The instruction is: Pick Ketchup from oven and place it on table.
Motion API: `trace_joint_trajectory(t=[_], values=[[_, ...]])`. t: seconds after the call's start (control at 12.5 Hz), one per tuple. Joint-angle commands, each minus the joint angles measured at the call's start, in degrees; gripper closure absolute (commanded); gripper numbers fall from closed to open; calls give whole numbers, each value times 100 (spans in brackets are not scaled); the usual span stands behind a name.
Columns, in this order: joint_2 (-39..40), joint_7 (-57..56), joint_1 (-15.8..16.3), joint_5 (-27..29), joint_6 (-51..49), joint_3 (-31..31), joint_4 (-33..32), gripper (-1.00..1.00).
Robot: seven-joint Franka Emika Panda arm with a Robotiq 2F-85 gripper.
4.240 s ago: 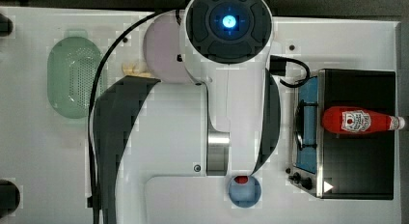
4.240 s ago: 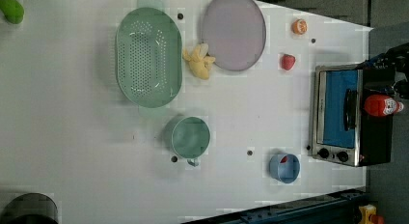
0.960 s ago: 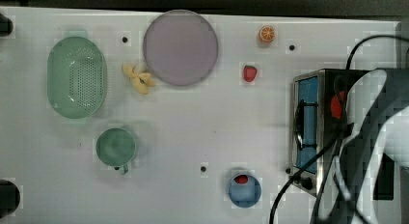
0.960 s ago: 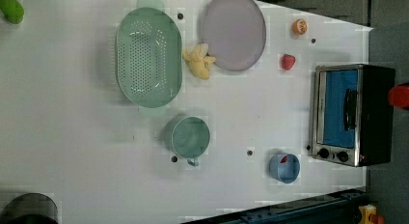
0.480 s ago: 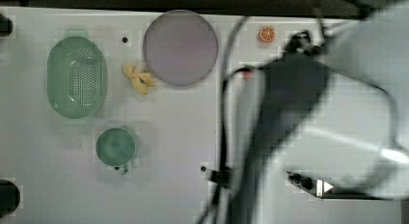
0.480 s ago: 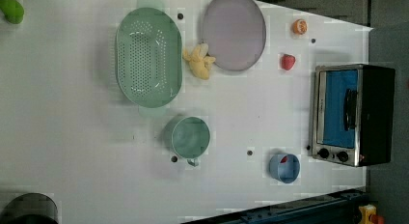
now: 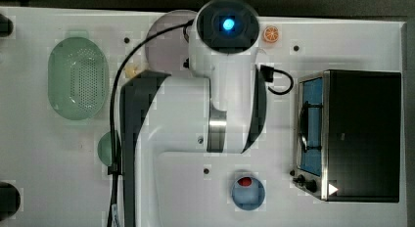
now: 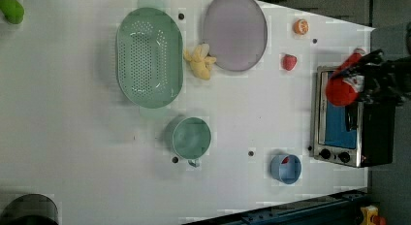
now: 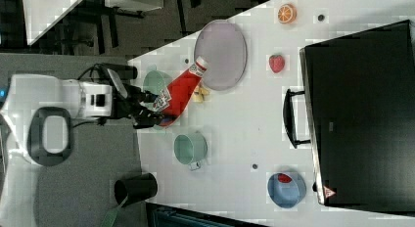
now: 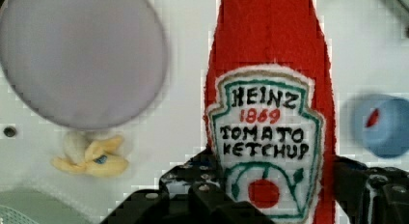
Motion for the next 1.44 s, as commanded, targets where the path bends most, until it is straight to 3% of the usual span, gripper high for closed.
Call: trace_joint_trajectory(t=[0.08, 0.32, 0.56, 0.8, 0.88, 0.96, 1.28, 1.44], values=[[-83, 140, -158, -210, 902, -104, -913, -24], [95, 140, -151, -209, 1925, -103, -2071, -24], [478, 140, -124, -208, 2856, -101, -2463, -24], [1069, 140, -89, -195, 3458, -24, -2461, -25], [1086, 140, -83, -182, 3600, 16, -2442, -76], [1005, 140, -83, -182, 3600, 24, -2424, -100], [305, 196, -92, -182, 2939, 14, -2175, -100], [-151, 197, -95, -185, 1813, 10, -1623, -100]])
